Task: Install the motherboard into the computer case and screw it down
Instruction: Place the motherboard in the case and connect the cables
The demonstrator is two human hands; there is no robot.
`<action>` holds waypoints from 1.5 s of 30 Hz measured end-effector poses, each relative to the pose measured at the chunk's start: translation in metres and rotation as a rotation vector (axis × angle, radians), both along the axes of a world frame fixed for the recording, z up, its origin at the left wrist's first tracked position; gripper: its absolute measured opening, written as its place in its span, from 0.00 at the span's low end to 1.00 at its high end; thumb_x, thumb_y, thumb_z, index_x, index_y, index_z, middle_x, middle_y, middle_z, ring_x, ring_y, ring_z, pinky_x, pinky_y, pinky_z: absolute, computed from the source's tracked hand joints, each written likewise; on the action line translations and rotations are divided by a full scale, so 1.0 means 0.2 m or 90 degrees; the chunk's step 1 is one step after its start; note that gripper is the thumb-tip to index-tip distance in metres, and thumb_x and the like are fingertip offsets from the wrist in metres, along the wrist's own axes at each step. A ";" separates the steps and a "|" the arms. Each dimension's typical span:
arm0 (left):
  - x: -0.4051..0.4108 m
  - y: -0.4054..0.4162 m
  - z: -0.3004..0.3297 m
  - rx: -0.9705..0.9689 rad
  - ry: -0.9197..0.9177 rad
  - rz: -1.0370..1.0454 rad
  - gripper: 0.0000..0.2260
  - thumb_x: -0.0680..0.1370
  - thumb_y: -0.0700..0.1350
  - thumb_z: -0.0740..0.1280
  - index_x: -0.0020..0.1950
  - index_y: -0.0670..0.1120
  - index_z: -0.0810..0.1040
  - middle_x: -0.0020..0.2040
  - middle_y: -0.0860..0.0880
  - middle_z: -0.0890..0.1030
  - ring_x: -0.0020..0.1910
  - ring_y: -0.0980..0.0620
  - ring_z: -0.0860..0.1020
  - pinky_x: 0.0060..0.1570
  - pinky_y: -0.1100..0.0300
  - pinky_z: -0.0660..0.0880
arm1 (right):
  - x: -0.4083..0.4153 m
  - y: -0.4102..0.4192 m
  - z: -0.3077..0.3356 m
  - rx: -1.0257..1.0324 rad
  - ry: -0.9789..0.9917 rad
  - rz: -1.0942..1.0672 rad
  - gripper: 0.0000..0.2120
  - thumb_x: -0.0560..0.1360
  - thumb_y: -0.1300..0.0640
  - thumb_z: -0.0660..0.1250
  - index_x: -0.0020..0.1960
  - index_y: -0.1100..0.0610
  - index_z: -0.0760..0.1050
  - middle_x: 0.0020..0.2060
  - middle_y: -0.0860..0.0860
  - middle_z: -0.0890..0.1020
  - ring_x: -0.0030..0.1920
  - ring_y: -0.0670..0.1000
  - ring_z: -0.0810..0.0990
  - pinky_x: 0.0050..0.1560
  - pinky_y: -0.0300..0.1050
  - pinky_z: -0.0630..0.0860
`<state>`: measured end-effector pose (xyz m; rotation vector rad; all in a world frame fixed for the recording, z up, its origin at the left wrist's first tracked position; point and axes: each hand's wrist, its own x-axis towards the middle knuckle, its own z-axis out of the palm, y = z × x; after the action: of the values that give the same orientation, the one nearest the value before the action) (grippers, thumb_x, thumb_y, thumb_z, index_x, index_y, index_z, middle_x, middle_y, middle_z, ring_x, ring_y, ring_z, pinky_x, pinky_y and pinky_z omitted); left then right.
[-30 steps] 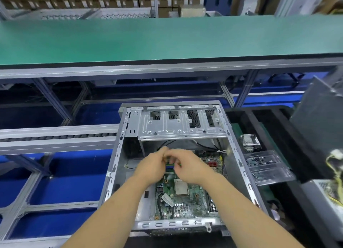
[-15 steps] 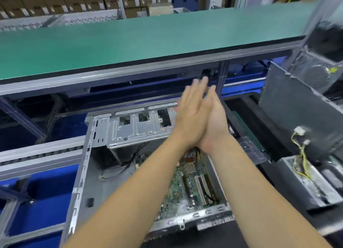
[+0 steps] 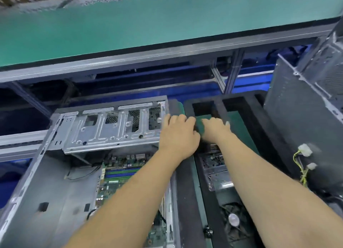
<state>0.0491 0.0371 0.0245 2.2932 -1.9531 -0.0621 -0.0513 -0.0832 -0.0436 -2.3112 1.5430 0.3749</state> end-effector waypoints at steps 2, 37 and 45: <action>-0.01 0.00 -0.03 0.012 -0.056 -0.011 0.18 0.78 0.52 0.58 0.66 0.50 0.74 0.62 0.47 0.77 0.64 0.44 0.71 0.74 0.44 0.52 | -0.02 -0.04 -0.06 0.032 0.054 0.046 0.31 0.79 0.53 0.64 0.80 0.52 0.58 0.77 0.59 0.64 0.80 0.61 0.55 0.77 0.70 0.48; 0.01 -0.01 -0.05 -0.107 0.115 0.016 0.16 0.72 0.49 0.61 0.58 0.50 0.77 0.51 0.52 0.80 0.54 0.48 0.74 0.73 0.53 0.58 | 0.03 -0.09 0.20 -0.225 0.149 0.136 0.27 0.75 0.60 0.71 0.71 0.55 0.65 0.65 0.58 0.73 0.68 0.62 0.68 0.68 0.67 0.65; 0.06 0.16 0.07 -0.266 0.735 0.097 0.28 0.72 0.44 0.69 0.70 0.57 0.66 0.65 0.55 0.71 0.66 0.55 0.68 0.68 0.52 0.68 | 0.02 0.28 0.92 -0.333 0.065 0.104 0.54 0.66 0.41 0.79 0.80 0.47 0.49 0.67 0.61 0.72 0.69 0.65 0.66 0.67 0.68 0.62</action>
<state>0.0620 0.0684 0.0381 1.5163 -1.0448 -0.7004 -0.0463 -0.0268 0.1403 -2.8664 1.6586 0.1360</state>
